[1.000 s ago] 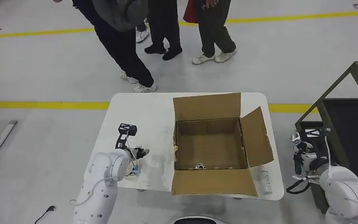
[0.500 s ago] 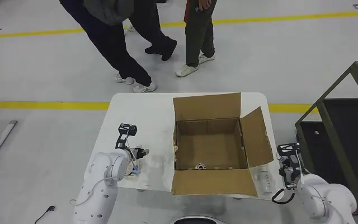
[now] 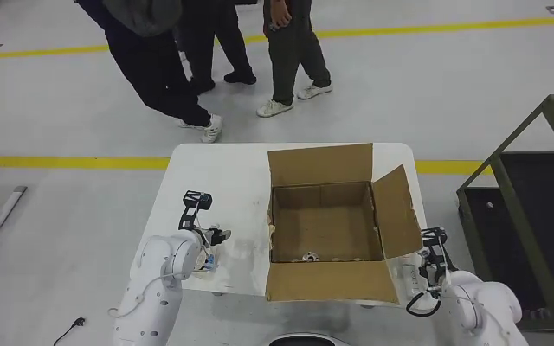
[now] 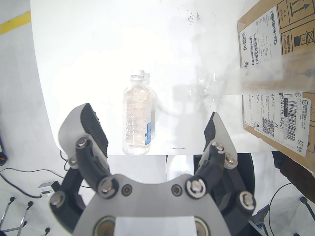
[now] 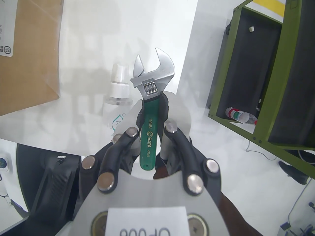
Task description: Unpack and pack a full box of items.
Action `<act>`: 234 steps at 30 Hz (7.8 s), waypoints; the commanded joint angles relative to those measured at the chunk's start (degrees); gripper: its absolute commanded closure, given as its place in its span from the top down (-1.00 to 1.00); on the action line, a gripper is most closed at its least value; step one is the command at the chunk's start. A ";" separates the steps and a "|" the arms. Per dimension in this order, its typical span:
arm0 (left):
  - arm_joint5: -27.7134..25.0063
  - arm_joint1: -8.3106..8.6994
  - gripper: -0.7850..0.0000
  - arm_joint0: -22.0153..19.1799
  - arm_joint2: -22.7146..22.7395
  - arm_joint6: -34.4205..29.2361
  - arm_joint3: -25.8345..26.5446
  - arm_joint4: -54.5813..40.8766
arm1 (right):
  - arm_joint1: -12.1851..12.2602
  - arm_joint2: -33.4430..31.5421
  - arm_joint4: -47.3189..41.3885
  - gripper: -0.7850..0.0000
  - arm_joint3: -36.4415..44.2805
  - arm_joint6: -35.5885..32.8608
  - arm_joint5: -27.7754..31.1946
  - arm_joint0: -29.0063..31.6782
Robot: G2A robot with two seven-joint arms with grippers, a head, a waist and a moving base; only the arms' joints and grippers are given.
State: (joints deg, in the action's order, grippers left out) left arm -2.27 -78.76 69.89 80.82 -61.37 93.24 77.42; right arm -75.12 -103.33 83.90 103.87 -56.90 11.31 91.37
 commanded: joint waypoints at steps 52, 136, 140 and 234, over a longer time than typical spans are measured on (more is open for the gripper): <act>0.00 0.00 1.00 0.00 0.00 0.00 0.00 0.00 | 1.19 -0.42 -4.13 -1.00 7.93 -1.30 -7.14 -1.69; 0.00 0.00 1.00 0.00 0.00 0.00 0.00 0.00 | 0.09 41.73 -19.14 -1.00 -18.19 -17.82 3.57 -35.92; 0.00 0.00 1.00 0.00 0.00 0.00 0.00 0.00 | 0.09 41.73 -19.14 -1.00 -18.19 -17.82 3.57 -35.92; 0.00 0.00 1.00 0.00 0.00 0.00 0.00 0.00 | -7.94 52.69 -21.17 -0.90 -36.84 -16.04 -19.45 -42.60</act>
State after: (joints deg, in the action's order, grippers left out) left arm -2.27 -78.76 69.89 80.82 -61.37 93.24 77.42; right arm -83.16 -50.51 63.00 66.13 -72.47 -8.91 48.34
